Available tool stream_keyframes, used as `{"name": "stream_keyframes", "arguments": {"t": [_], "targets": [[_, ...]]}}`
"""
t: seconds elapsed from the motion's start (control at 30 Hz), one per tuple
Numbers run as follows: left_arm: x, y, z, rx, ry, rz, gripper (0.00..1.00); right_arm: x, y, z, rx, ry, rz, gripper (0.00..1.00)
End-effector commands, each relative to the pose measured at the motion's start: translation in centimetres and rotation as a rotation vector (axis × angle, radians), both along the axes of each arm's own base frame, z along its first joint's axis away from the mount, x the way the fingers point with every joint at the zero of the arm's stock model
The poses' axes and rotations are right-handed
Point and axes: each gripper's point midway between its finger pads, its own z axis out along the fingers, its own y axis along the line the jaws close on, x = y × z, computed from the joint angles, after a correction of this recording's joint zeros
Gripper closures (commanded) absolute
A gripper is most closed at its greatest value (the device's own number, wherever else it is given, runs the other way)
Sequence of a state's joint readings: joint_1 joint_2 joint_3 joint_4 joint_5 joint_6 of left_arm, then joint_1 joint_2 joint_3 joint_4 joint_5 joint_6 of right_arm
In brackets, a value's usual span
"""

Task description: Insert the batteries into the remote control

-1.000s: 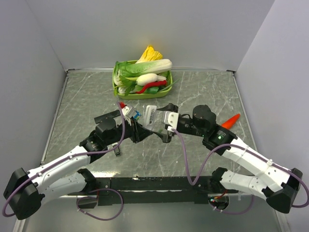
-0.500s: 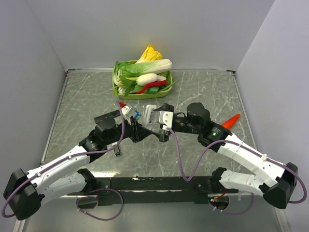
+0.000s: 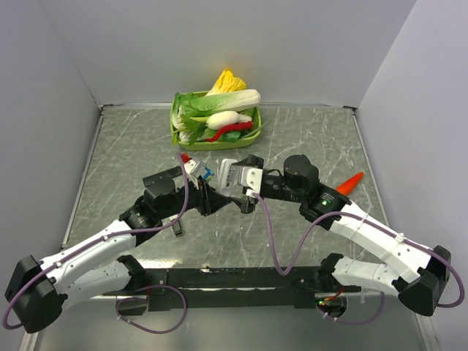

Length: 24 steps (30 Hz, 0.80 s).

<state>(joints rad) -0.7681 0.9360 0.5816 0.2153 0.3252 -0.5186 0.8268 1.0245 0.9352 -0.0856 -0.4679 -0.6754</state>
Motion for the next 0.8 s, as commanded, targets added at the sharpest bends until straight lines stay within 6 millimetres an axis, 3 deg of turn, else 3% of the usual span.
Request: {"name": "stream_keyframes", "arguments": {"t": [0.0,0.53,0.77], "targets": [[-0.2,-0.5,4.3,-0.084,-0.078,-0.029,0.99,-0.1,0.4,2.1,0.032,-0.046,0.022,0.02],[-1.6,-1.0,6.4,-0.114,-0.137,-0.112,0.99,0.3,0.5,-2.9,-0.109,0.055,0.020,0.07],[-1.4,-0.5,6.6,-0.107,-0.170,-0.086,0.99,-1.4,1.1,-4.2,-0.147,0.162,0.105,0.16]]}}
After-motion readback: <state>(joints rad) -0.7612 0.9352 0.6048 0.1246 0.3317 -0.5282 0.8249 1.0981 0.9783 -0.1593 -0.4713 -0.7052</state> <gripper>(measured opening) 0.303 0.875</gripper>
